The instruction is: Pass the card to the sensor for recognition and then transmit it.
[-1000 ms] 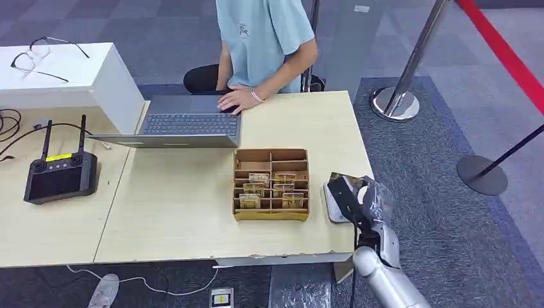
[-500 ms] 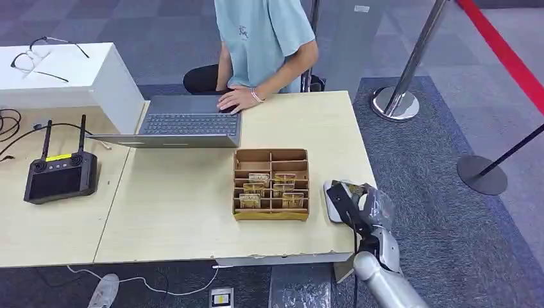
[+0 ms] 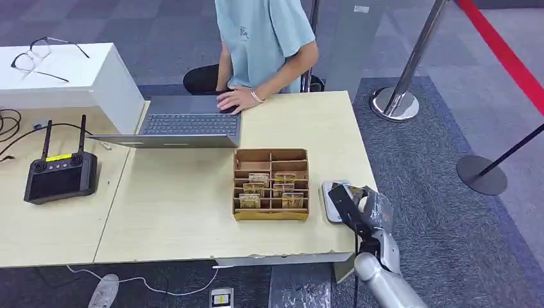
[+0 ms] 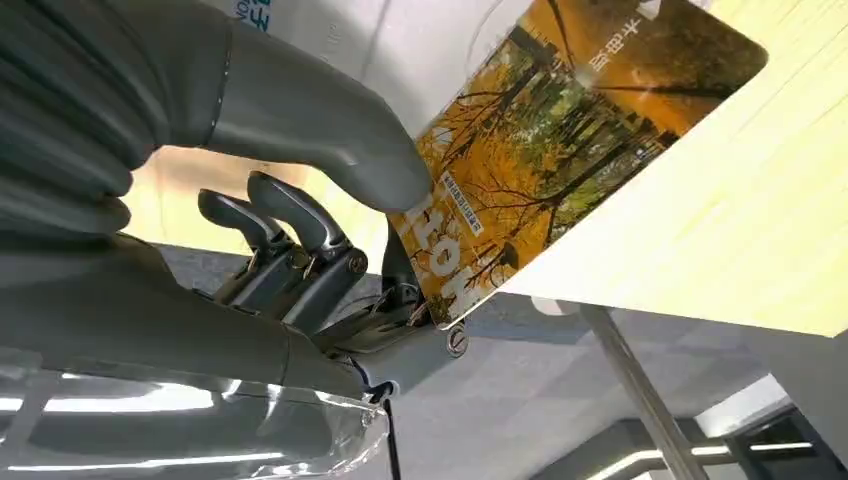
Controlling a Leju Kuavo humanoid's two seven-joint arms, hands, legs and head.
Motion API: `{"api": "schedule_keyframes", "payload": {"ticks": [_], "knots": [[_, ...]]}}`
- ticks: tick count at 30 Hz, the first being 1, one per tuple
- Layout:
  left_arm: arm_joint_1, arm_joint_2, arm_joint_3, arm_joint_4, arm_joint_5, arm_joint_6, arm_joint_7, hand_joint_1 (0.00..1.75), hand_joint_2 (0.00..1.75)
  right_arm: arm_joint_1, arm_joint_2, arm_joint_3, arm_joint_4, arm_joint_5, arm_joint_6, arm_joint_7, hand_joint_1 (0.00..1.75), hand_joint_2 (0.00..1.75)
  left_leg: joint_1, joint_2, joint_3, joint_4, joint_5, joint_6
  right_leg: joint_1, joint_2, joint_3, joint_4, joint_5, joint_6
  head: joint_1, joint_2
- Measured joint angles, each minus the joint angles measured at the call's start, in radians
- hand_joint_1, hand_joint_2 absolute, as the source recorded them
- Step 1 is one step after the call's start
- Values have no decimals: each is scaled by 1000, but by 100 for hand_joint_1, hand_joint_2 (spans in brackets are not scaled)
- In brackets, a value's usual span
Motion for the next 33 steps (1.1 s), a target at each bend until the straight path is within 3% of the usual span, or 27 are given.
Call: {"api": "schedule_keyframes", "payload": {"ticks": [21, 27, 33], "knots": [[0, 0, 0, 0, -2, 1, -7, 0, 175, -7, 0, -1, -22, 43, -1, -8, 175, 175, 0, 0, 0, 0, 0, 0, 0, 0, 0, 0, 0, 0, 0, 0], [1, 0, 0, 0, -3, 5, -19, 0, 175, -48, -26, 9, -119, 49, -2, 72, 175, 175, 0, 0, -1, 0, 0, 0, 0, 0, 0, 0, 0, 0, 0, 0], [1, 0, 0, 0, -3, 12, -24, 0, 175, -80, -44, 25, -212, 58, -1, 80, 175, 175, 0, 0, -1, 0, 0, 0, 0, 0, 0, 0, 0, 0, 0, 0]]}}
